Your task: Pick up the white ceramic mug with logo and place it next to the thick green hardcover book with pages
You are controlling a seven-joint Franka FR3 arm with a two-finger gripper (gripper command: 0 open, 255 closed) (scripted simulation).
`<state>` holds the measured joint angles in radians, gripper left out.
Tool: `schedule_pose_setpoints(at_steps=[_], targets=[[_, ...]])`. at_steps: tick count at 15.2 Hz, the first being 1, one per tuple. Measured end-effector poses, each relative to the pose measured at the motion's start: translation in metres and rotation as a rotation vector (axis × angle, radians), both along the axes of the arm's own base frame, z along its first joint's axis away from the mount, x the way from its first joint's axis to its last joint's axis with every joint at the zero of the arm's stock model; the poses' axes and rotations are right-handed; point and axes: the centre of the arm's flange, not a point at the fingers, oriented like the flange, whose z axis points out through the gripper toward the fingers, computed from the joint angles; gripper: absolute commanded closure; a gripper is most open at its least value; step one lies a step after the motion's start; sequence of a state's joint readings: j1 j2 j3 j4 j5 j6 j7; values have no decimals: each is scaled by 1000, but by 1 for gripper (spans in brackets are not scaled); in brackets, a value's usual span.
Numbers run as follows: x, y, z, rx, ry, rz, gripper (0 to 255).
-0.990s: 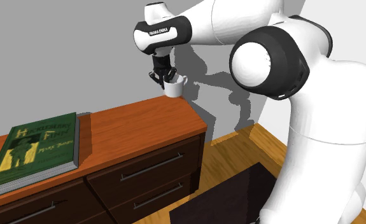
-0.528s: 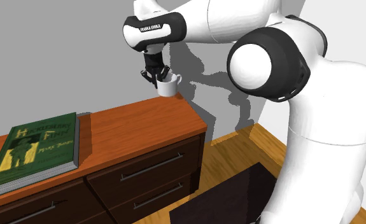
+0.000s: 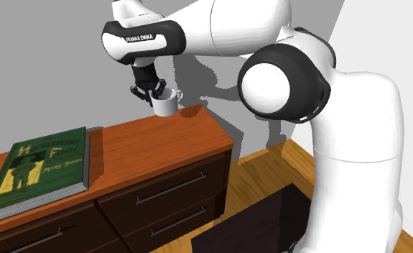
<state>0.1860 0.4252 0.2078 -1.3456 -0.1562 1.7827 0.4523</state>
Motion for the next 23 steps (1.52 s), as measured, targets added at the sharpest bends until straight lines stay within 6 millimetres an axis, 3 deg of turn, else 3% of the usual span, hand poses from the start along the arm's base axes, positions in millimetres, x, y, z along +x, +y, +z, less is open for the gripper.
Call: schedule_pose_setpoints(at_steps=[10,13,23], targets=[[-17,130,2,0,0,0,255],[-17,139,-9,0,0,-1,255],[-18,141,-62,0,0,-1,255]])
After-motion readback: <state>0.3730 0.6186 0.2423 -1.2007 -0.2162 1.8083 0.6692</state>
